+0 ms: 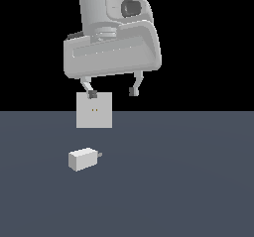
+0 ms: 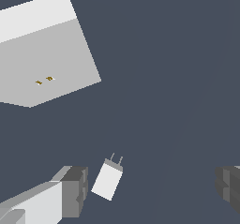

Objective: Plug the charger into the wall socket.

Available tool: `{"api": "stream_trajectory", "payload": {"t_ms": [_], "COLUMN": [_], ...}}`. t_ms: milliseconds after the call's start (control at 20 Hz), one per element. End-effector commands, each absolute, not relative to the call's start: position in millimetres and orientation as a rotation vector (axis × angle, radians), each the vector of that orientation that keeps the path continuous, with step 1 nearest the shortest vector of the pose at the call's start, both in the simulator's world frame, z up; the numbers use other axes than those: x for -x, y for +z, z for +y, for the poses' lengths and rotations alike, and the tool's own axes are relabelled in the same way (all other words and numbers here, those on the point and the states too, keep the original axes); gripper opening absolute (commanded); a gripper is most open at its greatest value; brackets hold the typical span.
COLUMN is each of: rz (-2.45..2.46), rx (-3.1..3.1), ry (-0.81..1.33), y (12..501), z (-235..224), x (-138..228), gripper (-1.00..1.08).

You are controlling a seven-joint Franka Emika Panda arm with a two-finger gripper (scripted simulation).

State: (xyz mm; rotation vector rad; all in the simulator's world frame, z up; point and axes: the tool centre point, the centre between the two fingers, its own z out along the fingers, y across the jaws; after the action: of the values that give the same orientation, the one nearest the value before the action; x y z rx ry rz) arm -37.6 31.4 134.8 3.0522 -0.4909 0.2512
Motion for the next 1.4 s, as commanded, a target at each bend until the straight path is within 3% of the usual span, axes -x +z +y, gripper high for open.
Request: {"api": "stream_trajectory", "payload": {"t_ms": [0,1350], "rz": [-0.544,-1.012], "rx": [-3.036,-2.830], "ry": [0.270,0.431], "y": [129.4,73.9], "z": [35.1,72.6], "x": [41.7,66.8], "gripper": [1.00,1.00]}}
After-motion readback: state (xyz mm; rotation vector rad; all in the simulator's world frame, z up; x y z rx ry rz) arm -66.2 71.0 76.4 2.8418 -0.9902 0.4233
